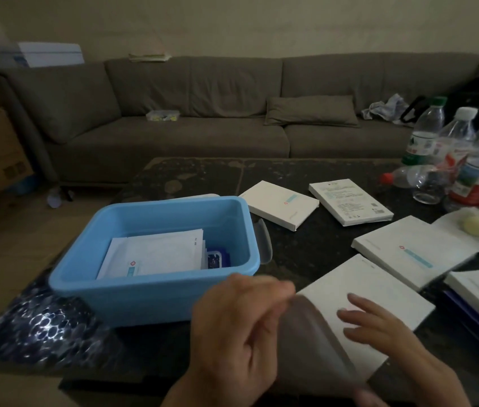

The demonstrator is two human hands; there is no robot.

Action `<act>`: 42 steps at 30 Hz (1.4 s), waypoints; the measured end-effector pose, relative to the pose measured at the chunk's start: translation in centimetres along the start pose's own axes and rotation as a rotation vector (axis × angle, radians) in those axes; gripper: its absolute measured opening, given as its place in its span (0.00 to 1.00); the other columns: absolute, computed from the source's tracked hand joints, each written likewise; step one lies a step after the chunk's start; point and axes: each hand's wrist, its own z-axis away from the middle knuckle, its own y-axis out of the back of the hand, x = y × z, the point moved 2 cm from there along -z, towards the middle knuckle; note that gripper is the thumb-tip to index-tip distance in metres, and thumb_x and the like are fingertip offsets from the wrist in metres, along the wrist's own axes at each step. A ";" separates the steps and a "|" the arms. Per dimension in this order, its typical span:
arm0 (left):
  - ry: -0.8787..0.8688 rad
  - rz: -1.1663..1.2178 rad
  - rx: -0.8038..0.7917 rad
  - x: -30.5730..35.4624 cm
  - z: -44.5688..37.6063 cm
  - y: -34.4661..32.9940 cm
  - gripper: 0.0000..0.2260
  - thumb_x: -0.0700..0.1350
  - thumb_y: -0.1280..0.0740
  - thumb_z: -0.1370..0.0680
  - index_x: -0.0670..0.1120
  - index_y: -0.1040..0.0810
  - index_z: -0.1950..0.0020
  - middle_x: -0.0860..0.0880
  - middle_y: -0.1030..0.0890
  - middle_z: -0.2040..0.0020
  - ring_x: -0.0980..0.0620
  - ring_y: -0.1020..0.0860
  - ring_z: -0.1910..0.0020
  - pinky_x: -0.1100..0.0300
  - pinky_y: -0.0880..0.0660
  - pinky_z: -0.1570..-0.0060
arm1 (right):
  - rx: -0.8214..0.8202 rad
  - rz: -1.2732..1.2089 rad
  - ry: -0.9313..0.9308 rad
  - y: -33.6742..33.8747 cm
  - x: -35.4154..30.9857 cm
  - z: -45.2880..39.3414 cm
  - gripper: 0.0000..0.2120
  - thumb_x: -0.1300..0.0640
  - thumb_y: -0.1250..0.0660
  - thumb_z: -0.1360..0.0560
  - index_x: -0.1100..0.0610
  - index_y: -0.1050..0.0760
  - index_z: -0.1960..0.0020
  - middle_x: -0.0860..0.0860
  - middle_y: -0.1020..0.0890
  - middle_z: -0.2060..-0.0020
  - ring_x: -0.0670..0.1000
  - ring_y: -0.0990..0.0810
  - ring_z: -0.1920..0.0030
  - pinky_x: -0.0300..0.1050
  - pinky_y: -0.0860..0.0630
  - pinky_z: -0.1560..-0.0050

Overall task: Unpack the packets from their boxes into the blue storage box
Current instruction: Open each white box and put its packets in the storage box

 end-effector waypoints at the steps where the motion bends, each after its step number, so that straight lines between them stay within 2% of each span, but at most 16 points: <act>1: 0.110 0.027 -0.006 -0.2 -0.4 0.4 0.13 0.41 0.33 0.24 0.49 0.25 0.41 0.57 0.21 0.50 0.62 0.21 0.51 0.66 0.23 0.51 | -0.053 -0.068 -0.020 -1.1 -2.8 1.0 0.29 0.47 0.15 0.54 0.23 0.34 0.80 0.26 0.21 0.66 0.26 0.22 0.62 0.23 0.27 0.58; 2: 0.239 0.076 -0.022 -0.1 -1.3 0.9 0.12 0.42 0.33 0.23 0.52 0.25 0.41 0.58 0.20 0.52 0.63 0.20 0.51 0.69 0.24 0.52 | -0.090 -0.110 -0.011 -2.0 -4.5 1.5 0.28 0.47 0.15 0.54 0.25 0.33 0.81 0.29 0.18 0.61 0.29 0.20 0.58 0.25 0.26 0.56; 3: 0.357 0.116 -0.030 -0.1 -1.9 1.2 0.10 0.44 0.32 0.22 0.54 0.25 0.42 0.58 0.19 0.53 0.62 0.19 0.53 0.70 0.24 0.54 | -0.031 0.009 0.038 -2.6 -6.5 1.6 0.24 0.47 0.16 0.45 0.26 0.29 0.79 0.33 0.17 0.55 0.34 0.18 0.54 0.29 0.24 0.52; 5: 0.601 0.165 -0.023 -0.1 -3.3 2.3 0.09 0.49 0.30 0.24 0.57 0.24 0.45 0.59 0.17 0.57 0.60 0.18 0.55 0.70 0.23 0.57 | 0.179 -0.027 0.183 -2.4 -8.7 2.1 0.09 0.37 0.21 0.44 0.35 0.18 0.67 0.41 0.14 0.59 0.41 0.16 0.59 0.33 0.21 0.58; 7: 0.795 0.261 -0.031 -1.0 -4.2 3.9 0.11 0.50 0.30 0.29 0.57 0.22 0.47 0.57 0.16 0.60 0.60 0.18 0.58 0.70 0.24 0.61 | 0.144 -0.070 0.233 -2.4 -9.2 2.7 0.32 0.31 0.22 0.61 0.46 0.15 0.61 0.52 0.15 0.64 0.50 0.16 0.64 0.38 0.20 0.68; 9: 0.878 0.409 -0.004 -2.2 -4.9 6.0 0.10 0.46 0.24 0.31 0.56 0.19 0.52 0.53 0.18 0.66 0.59 0.19 0.66 0.66 0.25 0.69 | 0.054 -0.138 0.241 -3.4 -11.8 2.1 0.32 0.35 0.19 0.59 0.50 0.16 0.60 0.57 0.16 0.64 0.53 0.16 0.65 0.44 0.20 0.71; 12: 0.956 0.432 0.004 -4.3 -5.2 9.3 0.05 0.45 0.29 0.32 0.55 0.16 0.61 0.52 0.20 0.69 0.58 0.22 0.70 0.64 0.27 0.71 | -0.068 -0.055 0.268 -4.5 -15.5 -0.4 0.07 0.49 0.27 0.38 0.46 0.17 0.59 0.52 0.16 0.64 0.48 0.16 0.67 0.44 0.20 0.70; 15: 1.044 0.412 0.043 -5.8 -4.7 11.6 0.05 0.53 0.30 0.34 0.53 0.17 0.66 0.51 0.17 0.65 0.54 0.19 0.66 0.57 0.24 0.65 | -0.174 0.086 0.299 -5.7 -18.6 -2.3 0.08 0.49 0.32 0.34 0.45 0.19 0.55 0.47 0.15 0.60 0.49 0.15 0.62 0.45 0.18 0.66; 17: 1.110 0.443 0.162 -6.9 -4.2 12.5 0.07 0.51 0.33 0.32 0.53 0.16 0.65 0.49 0.15 0.63 0.53 0.17 0.66 0.56 0.23 0.65 | -0.198 0.148 0.303 -6.5 -20.4 -4.0 0.06 0.51 0.33 0.30 0.46 0.20 0.54 0.45 0.16 0.58 0.48 0.15 0.59 0.45 0.17 0.65; 23: 1.003 0.088 0.371 -9.3 -3.7 15.6 0.08 0.44 0.37 0.19 0.51 0.20 0.46 0.50 0.15 0.54 0.52 0.16 0.53 0.53 0.21 0.50 | -0.125 0.056 0.164 -9.0 -21.6 -11.1 0.06 0.57 0.35 0.23 0.51 0.21 0.47 0.48 0.15 0.58 0.45 0.15 0.61 0.39 0.20 0.68; 26: 1.010 0.023 0.396 -10.3 -3.0 16.1 0.07 0.44 0.37 0.19 0.53 0.20 0.49 0.50 0.15 0.56 0.51 0.16 0.54 0.51 0.21 0.48 | -0.172 0.063 0.083 -10.8 -20.7 -13.6 0.06 0.58 0.35 0.22 0.53 0.22 0.46 0.52 0.16 0.57 0.48 0.16 0.62 0.40 0.20 0.69; 31: 0.911 -0.005 0.517 -10.5 -2.9 15.8 0.11 0.40 0.37 0.20 0.52 0.19 0.55 0.49 0.16 0.62 0.52 0.18 0.61 0.56 0.21 0.56 | -0.176 0.188 -0.041 -13.6 -18.6 -16.1 0.04 0.58 0.32 0.23 0.54 0.21 0.49 0.52 0.17 0.62 0.47 0.18 0.68 0.40 0.22 0.71; 34: 0.838 -0.051 0.428 -10.5 -2.9 15.5 0.08 0.41 0.38 0.20 0.49 0.20 0.52 0.51 0.16 0.60 0.56 0.19 0.61 0.64 0.21 0.59 | -0.128 0.502 0.035 -14.0 -18.8 -16.2 0.05 0.51 0.30 0.25 0.51 0.23 0.51 0.49 0.19 0.60 0.45 0.20 0.66 0.37 0.25 0.70; 38: 0.812 -0.219 0.087 -10.8 -2.3 15.8 0.08 0.53 0.33 0.25 0.59 0.22 0.47 0.62 0.18 0.52 0.65 0.22 0.50 0.68 0.25 0.54 | -0.016 1.146 0.329 -14.0 -20.2 -15.0 0.20 0.40 0.34 0.26 0.48 0.27 0.38 0.48 0.23 0.52 0.47 0.24 0.57 0.39 0.28 0.58; 40: 0.863 -0.244 -0.266 -10.8 -2.1 16.1 0.23 0.65 0.31 0.32 0.67 0.29 0.38 0.70 0.30 0.37 0.68 0.31 0.38 0.59 0.26 0.42 | -0.088 1.187 0.430 -14.1 -20.5 -15.1 0.24 0.36 0.36 0.27 0.46 0.29 0.35 0.47 0.22 0.46 0.48 0.23 0.50 0.42 0.25 0.51; 42: 0.923 -0.276 -0.621 -10.4 -2.0 16.1 0.39 0.69 0.29 0.39 0.72 0.41 0.31 0.75 0.50 0.30 0.66 0.46 0.27 0.48 0.34 0.30 | -0.284 1.150 0.448 -14.4 -20.1 -15.7 0.28 0.33 0.35 0.29 0.45 0.30 0.34 0.45 0.22 0.43 0.49 0.23 0.44 0.46 0.24 0.44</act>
